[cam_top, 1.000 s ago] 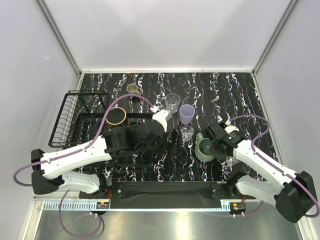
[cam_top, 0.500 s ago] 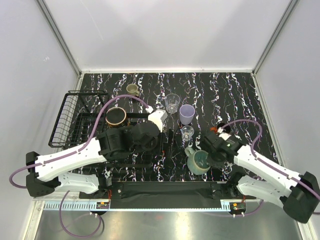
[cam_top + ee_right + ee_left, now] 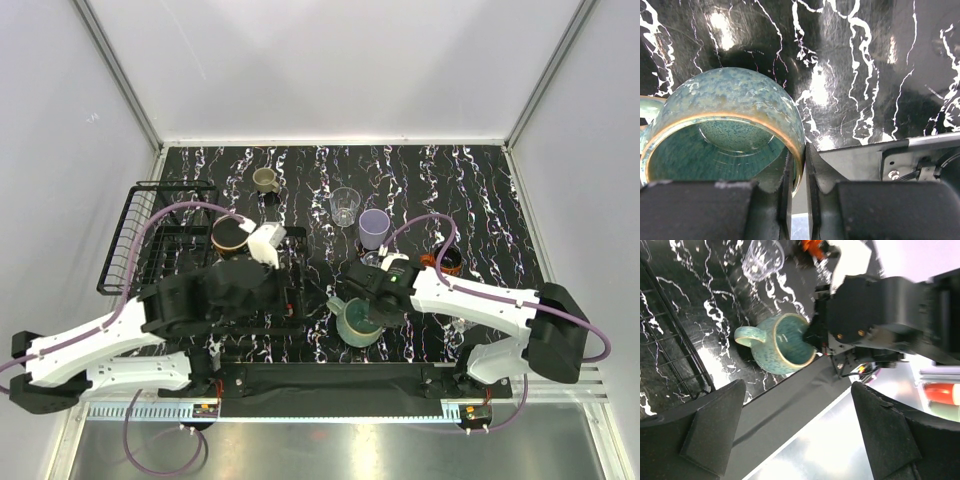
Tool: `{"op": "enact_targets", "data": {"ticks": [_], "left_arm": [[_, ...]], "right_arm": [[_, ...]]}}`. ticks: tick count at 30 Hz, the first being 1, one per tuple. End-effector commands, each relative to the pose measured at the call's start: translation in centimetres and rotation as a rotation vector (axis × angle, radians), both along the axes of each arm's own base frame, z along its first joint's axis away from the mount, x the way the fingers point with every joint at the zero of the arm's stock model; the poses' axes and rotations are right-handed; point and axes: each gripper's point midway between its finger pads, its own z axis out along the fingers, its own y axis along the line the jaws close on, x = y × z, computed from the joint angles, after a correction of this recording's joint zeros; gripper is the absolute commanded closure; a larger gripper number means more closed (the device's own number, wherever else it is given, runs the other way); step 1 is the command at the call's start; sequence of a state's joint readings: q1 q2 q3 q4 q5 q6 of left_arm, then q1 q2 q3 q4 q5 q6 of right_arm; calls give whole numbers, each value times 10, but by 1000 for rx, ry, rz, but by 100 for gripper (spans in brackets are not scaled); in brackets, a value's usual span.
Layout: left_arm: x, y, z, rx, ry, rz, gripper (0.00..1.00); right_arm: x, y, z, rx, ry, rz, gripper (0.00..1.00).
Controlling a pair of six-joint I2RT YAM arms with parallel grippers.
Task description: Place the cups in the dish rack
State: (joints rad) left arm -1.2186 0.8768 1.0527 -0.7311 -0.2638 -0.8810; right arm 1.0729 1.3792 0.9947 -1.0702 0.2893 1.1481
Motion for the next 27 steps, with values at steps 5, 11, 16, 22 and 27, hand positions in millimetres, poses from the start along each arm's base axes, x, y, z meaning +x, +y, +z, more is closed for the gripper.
{"op": "enact_targets", "data": {"ticks": [5,11,16,22,27], "left_arm": [[0,21,-6,-52,-5,59,12],[-6,26,-24,-65,51,83,14],[-8,27,-41,-78,105,114,18],[-17,11,-55,-78,161,58,32],[-27,-4,-78,-63,228,10,59]], "right_arm": [[15,18,13,67,-84,26,91],[14,11,8,21,-69,20,88],[11,20,6,76,-59,14,69],[8,22,12,77,-39,38,50],[12,13,51,158,-129,38,45]]}}
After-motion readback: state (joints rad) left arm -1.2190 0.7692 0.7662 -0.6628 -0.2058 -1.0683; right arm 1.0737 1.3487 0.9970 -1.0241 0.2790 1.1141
